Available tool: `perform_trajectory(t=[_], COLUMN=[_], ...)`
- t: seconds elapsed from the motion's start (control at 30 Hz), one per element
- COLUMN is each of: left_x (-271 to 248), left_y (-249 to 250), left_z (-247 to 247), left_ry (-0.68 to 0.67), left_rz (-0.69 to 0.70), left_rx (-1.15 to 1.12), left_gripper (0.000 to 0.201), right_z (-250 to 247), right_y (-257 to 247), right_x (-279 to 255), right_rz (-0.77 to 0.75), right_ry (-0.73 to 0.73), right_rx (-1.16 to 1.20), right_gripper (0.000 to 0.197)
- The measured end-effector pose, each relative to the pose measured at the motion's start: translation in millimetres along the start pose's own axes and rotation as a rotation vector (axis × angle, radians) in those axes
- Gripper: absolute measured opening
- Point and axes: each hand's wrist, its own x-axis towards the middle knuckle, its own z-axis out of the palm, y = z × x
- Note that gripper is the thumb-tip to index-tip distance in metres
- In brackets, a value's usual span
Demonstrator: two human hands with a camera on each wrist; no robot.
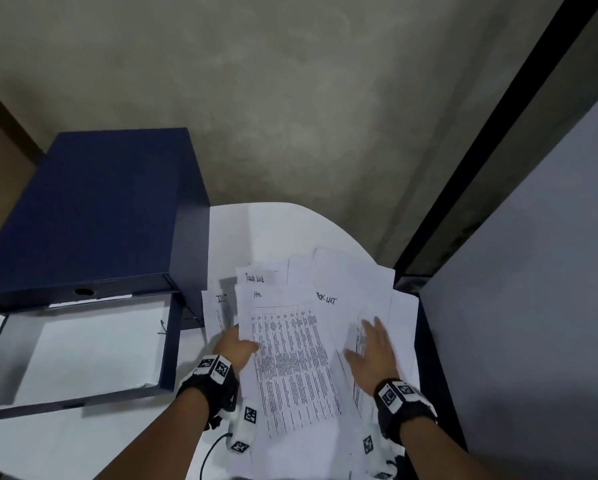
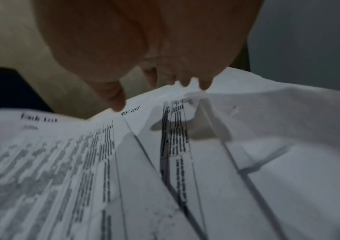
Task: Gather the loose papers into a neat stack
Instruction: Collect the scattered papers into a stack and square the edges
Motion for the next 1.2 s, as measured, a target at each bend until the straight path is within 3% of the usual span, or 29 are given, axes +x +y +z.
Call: perform_trajectory(t=[0.07,0.13,0.23,0.3,0.4,0.47,0.5,0.57,0.63,0.7,0.87,0.97,1.03,1.07,1.13,1.17,1.2], left_x=[2,3,-5,-9,-6,-3,-5,-8,-13,-18,-30,-23,-9,-8,-27,-40,-47], left_y=[1,1,8,10,8,5,6,5,8,13,28,27,22,25,50,65,77], left_z=[-2,-1,6,10,8,7,8,10,12,13,1,-12,-19,-23,-27,-28,-27], left_ry=[-0.048,-0.069,-0.073,-0.054,-0.035,-0.036,-0.039,-0.042,-0.034,-0.008,0.074,0.034,0.013,-0.009,-0.053,-0.070,-0.070], left_rz=[-0.002,-0.025,-0.053,-0.094,-0.139,-0.112,-0.099,-0.094,-0.097,-0.093,-0.017,-0.002,0.062,0.076,0.170,0.222,0.299], left_rx=[-0.007,-0.009,0.059,0.104,0.115,0.089,0.074,0.091,0.122,0.135,0.078,-0.083,-0.178,-0.211,-0.303,-0.317,-0.338], left_gripper=[0.046,0.049,0.047,0.060,0.084,0.070,0.061,0.055,0.062,0.059,0.062,0.087,0.104,0.097,0.049,0.033,0.027], right_z=[-2,1,12,15,11,8,8,14,18,16,-11,-38,-58,-68,-87,-96,-105], right_y=[1,3,0,-6,-8,-6,-6,-10,-16,-21,-32,-40,-49,-55,-74,-83,-94], right_x=[-3,-6,-7,-7,-7,-5,-6,-12,-17,-16,-6,-2,-3,-6,-12,-14,-17], right_rz=[0.164,0.239,0.125,0.039,0.072,0.148,0.153,0.055,-0.041,-0.044,0.064,0.110,0.044,-0.006,-0.067,-0.097,-0.121], right_ry=[0.068,0.033,-0.109,-0.182,-0.035,0.067,0.047,-0.075,-0.185,-0.224,-0.109,-0.123,-0.148,-0.167,-0.145,-0.115,-0.051], right_rx=[-0.015,-0.005,-0.047,0.071,0.252,0.217,0.142,-0.026,-0.042,0.073,0.295,0.526,0.705,0.739,0.726,0.729,0.715], right_gripper=[0.082,0.087,0.092,0.092,0.086,0.082,0.082,0.086,0.086,0.083,0.083,0.095,0.092,0.077,0.026,0.012,0.028])
